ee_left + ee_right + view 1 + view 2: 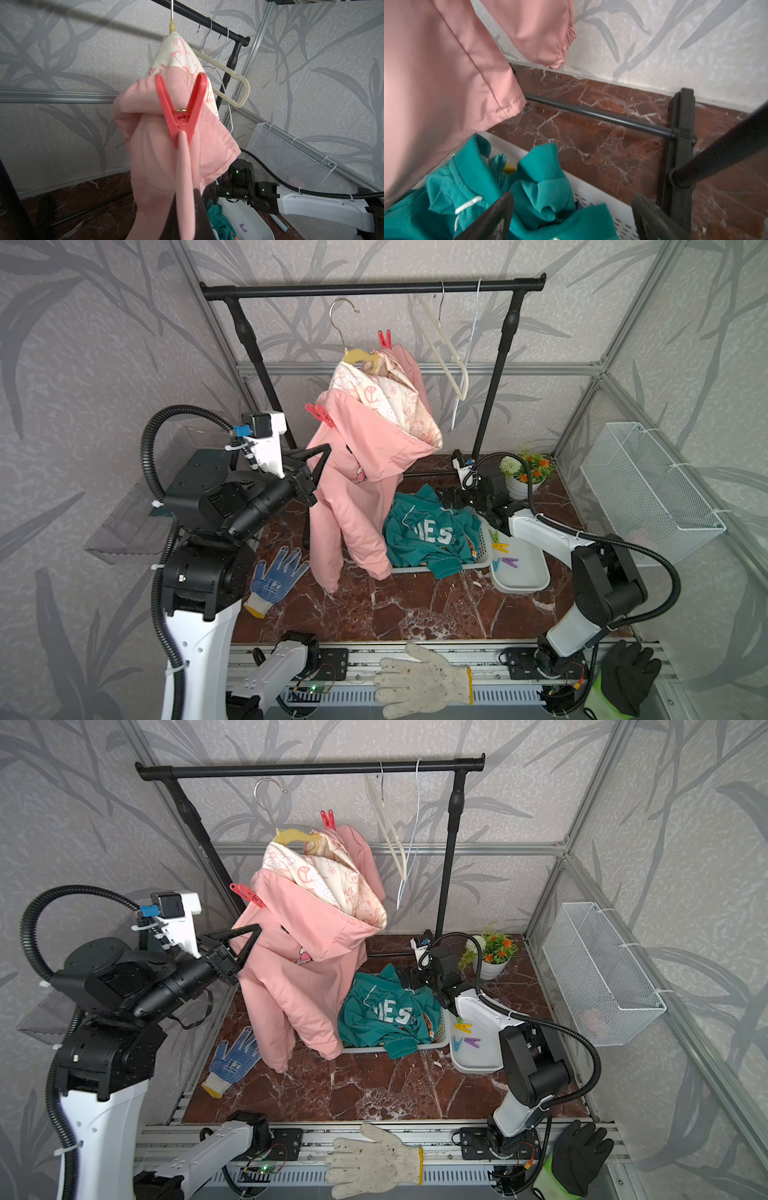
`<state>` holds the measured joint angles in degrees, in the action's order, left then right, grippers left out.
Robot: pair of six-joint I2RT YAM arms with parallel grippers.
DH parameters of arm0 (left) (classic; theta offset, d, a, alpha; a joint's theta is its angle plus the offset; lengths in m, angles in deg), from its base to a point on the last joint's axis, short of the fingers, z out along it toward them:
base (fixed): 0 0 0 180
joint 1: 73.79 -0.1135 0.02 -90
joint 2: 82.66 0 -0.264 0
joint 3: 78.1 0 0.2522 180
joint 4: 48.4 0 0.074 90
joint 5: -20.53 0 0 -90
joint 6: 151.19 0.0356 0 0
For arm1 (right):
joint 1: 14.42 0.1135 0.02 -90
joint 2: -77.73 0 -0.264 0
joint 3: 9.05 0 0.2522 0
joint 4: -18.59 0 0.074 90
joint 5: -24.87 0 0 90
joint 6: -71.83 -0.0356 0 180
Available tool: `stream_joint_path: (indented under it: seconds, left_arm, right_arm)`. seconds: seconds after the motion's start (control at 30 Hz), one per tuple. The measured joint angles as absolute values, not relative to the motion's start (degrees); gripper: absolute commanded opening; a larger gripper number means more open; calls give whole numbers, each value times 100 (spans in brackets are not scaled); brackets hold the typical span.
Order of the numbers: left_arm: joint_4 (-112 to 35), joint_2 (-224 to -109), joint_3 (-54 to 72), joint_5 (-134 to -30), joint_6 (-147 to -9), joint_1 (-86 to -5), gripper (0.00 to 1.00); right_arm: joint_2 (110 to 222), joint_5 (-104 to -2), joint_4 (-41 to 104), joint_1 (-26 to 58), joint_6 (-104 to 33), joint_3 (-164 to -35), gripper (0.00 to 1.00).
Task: Remove the clothespins securing jackets to the hanger
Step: Adjust the jacket in the basket.
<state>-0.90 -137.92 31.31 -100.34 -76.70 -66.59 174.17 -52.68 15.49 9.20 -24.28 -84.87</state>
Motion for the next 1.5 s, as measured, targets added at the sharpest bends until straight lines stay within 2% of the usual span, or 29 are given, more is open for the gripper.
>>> stream_joint_path:
  seconds: [0.3, 0.4, 0.53, 0.73, 0.9, 1.0, 1.5]
  left_arm:
    - [-84, -13797, 3136, -10152, -7852, -6655, 0]
    - [-84, -13803, 3136, -10176, -7904, -6637, 0]
    - [-84, -13808, 3136, -10218, -7937, -6633, 0]
    - [-86, -13814, 3136, -10240, -7946, -6633, 0]
    - [-86, -13814, 3136, -10257, -7946, -6626, 0]
    - [-84, -13814, 3136, -10255, -7943, -6624, 0]
    - [-62, -13749, 3136, -10205, -7919, -6602, 0]
  right_arm:
    - [18407, -5356, -68, 1171, -2435, -8763, 90]
    - [18801, -5445, -761, 1285, -2516, -8911, 95]
    - [19207, -5616, -1218, 1453, -2553, -9248, 95]
    - [19478, -6090, -1393, 1718, -2393, -9884, 95]
    - [19730, -6499, -1454, 1814, -2186, -10509, 88]
    - [19924, -6695, -1406, 1809, -1982, -10817, 88]
    - [19942, -7069, -1192, 1801, -1379, -10420, 90]
